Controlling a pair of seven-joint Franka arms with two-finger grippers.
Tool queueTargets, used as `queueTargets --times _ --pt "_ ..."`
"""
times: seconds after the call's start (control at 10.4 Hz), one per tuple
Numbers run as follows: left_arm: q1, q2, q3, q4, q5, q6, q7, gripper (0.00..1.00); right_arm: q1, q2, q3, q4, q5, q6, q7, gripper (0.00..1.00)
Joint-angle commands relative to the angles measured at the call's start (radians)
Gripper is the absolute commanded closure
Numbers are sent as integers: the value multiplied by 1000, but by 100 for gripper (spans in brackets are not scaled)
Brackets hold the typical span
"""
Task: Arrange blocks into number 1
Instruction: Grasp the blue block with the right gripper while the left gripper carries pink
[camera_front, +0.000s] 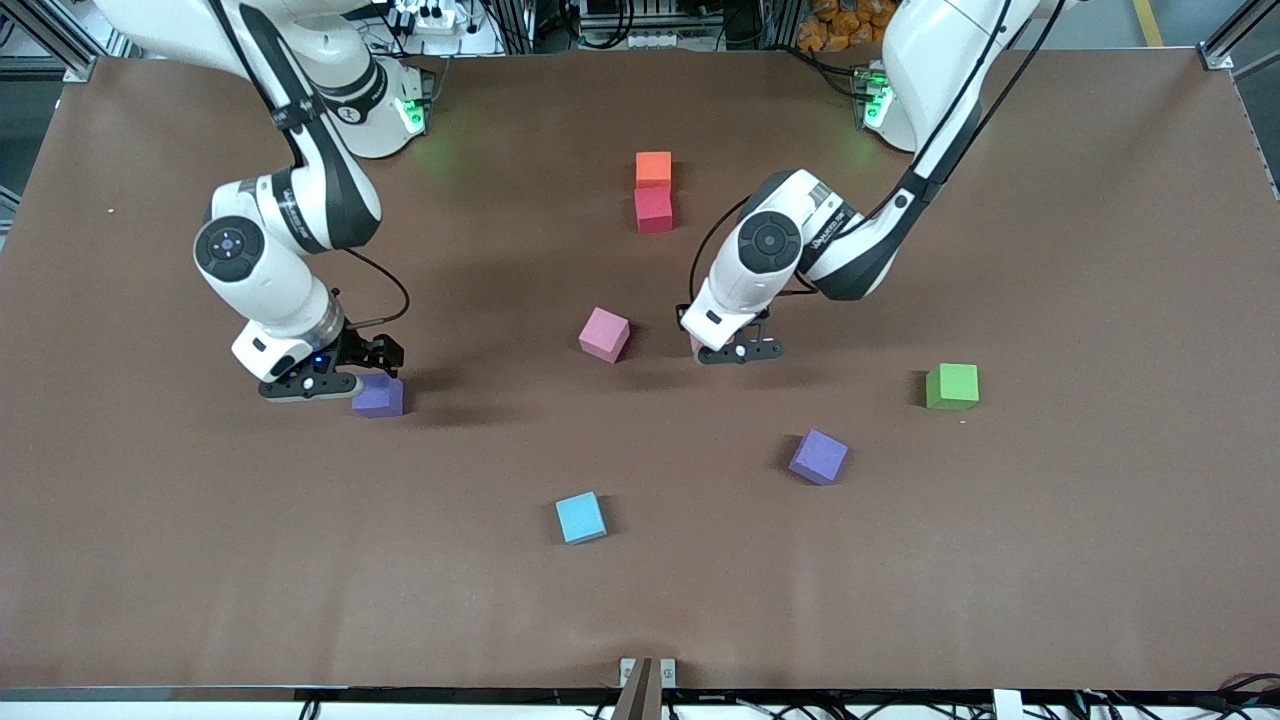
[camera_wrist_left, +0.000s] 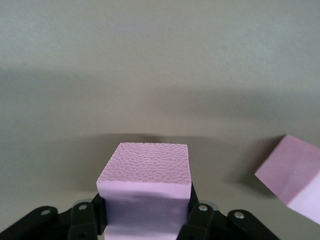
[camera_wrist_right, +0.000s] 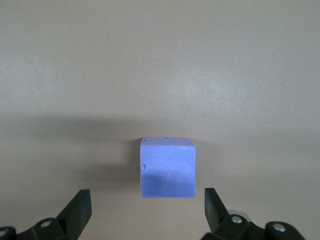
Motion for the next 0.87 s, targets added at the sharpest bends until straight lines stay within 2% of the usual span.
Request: queueTargets --times 0.0,0.77 --pt "-43 -19 5 -8 -8 -8 1 100 -10 72 13 22 -14 42 -23 0" --pt "-181 5 5 -8 -23 -8 -196 100 -69 124 -9 24 -13 94 -132 1"
